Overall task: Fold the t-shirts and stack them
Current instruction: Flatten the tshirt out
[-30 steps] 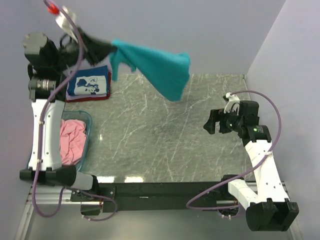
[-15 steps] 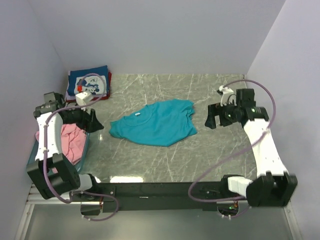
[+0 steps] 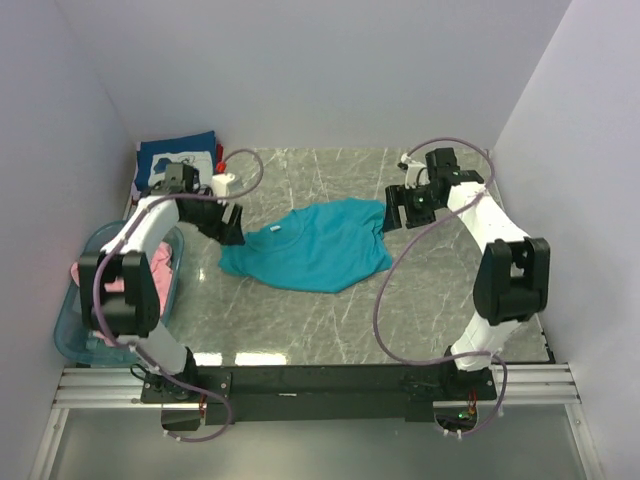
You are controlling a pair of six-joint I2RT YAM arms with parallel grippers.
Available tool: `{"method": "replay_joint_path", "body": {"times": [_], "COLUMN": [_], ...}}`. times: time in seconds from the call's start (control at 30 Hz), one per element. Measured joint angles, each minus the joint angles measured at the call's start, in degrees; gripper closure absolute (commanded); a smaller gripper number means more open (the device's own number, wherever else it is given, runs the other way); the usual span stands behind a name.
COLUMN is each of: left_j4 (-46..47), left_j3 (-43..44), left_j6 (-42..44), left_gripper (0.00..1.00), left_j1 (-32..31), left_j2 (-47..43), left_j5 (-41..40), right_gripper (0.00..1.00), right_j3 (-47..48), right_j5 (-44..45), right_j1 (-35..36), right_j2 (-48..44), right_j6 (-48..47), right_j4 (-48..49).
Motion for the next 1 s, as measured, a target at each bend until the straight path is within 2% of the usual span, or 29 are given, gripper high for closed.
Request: {"method": "replay_joint_path", "body": {"times": [0.17, 0.43, 0.63, 0.8, 0.9, 1.0], "left_j4": [4.02, 11.39, 11.98, 11.89, 11.43, 10.38], "left_j3": [13.4, 34.47, 42.84, 47.43, 48.96, 51.3], "left_j6": [-7.72, -17.0, -19.71, -19.91, -19.47, -19.06], "left_gripper": [0.17, 0.18, 0.18, 0.19, 0.24, 0.4], "left_j1": [-5.18, -15.72, -20.37, -23.3, -24.7, -25.53], "left_j2": [10.91, 30.97, 41.11, 45.83, 47.71, 49.03], "left_j5": [-0.35, -4.92, -9.77, -15.37, -18.82, -20.13], "right_gripper": [0.18, 0.19, 0.19, 0.19, 0.19, 0.19], "right_j3": [1.31, 3.39, 3.28, 2.69, 2.43, 2.4], "right_j5": [0.11, -0.87, -2.71, -4.07, -4.52, -4.94], "right_j1": [-0.13, -2.03, -5.7, -9.53, -11.08, -11.8], "right_j2": [5.49, 7.48, 6.86, 4.72, 3.34, 2.64], "right_j6": [2.69, 4.26, 4.17, 3.72, 3.17, 2.75], "right_j4": [2.86, 4.2, 3.87, 3.28, 2.8, 2.23]}}
